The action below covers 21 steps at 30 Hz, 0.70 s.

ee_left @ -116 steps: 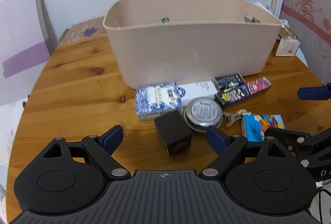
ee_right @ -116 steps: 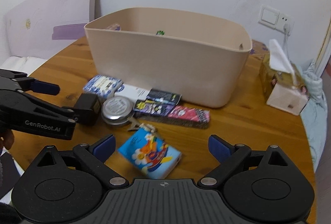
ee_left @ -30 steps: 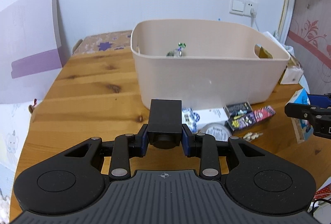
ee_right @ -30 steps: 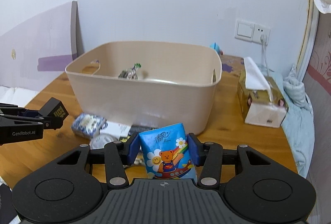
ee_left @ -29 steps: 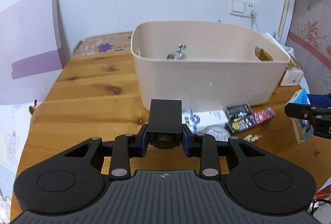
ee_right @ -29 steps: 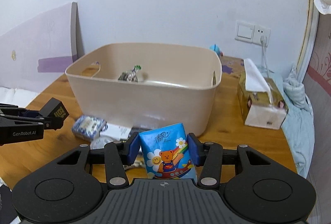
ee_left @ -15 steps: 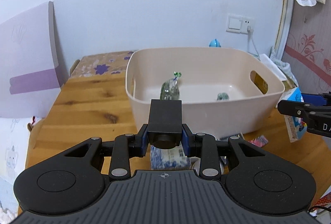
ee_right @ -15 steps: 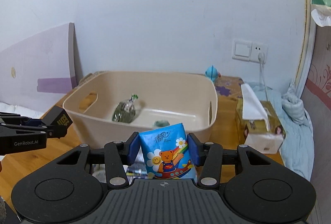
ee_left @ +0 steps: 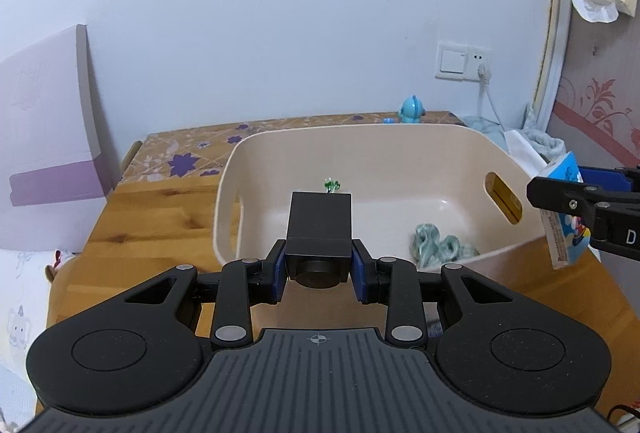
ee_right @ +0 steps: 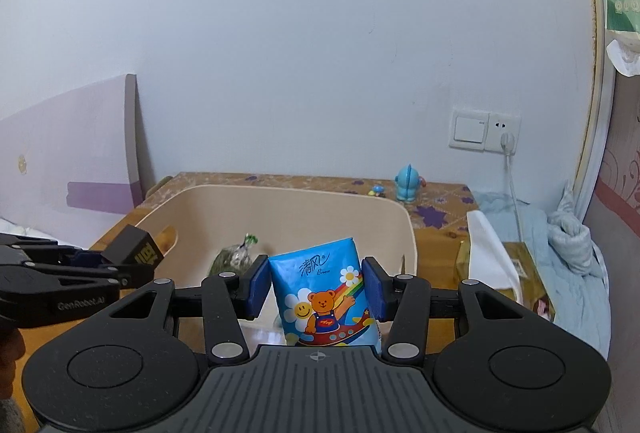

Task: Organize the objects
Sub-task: 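Carry the black cube and tissue pack over the bin with both tools, then open both tools to drop the cube and tissue pack into the bin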

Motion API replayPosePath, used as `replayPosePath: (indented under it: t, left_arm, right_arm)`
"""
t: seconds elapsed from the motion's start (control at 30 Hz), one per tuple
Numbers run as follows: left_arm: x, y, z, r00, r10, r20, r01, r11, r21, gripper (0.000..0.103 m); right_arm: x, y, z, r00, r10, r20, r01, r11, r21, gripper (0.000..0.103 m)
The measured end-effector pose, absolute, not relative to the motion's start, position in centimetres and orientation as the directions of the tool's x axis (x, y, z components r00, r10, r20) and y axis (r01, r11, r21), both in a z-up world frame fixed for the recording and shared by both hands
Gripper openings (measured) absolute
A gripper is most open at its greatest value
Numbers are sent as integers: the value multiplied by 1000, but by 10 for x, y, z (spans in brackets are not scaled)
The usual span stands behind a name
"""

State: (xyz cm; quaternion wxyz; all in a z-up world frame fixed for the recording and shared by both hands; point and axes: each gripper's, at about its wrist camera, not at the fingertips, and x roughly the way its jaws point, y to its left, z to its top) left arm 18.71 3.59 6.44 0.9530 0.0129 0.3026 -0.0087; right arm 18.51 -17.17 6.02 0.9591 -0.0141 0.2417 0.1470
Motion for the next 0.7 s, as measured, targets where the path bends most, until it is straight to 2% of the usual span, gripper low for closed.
replayPosePath:
  t: [0.4,0.7]
  left_arm:
    - [238,17,41,782,20,-623,35,997,75,33]
    - [266,18,17,737,43,-675,10,997,75,33]
  right_arm:
    - [226,-172,48,830,257,-496,-264,963,58,47]
    - [245,-160,29,796,247,-553,-265,963,49,47]
